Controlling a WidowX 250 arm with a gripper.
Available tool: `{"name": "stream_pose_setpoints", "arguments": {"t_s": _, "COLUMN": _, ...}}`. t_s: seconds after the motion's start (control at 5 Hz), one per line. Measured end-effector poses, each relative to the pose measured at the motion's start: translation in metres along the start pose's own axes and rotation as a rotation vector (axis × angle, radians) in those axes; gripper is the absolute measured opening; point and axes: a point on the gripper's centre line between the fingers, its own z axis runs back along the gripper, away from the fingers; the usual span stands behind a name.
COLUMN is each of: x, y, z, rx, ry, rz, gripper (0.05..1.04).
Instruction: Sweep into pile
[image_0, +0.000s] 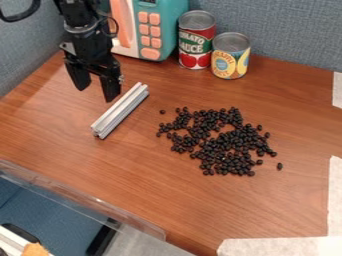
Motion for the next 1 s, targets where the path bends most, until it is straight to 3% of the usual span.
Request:
{"name": "stream_pose_setpoints", "arguments": {"t_s": 0.2, "x": -0.003, "y": -0.002, "z": -0.01, "rx": -0.014, "ry": 0.025, "rz": 0.003, "gripper": 1.0}}
{"name": "stream_pose_setpoints", "arguments": {"t_s": 1.0, "x": 0.012, "y": -0.014, "z": -0.031, "rx": 0.015, "ry": 0.019, "rz": 0.032, "gripper": 1.0}}
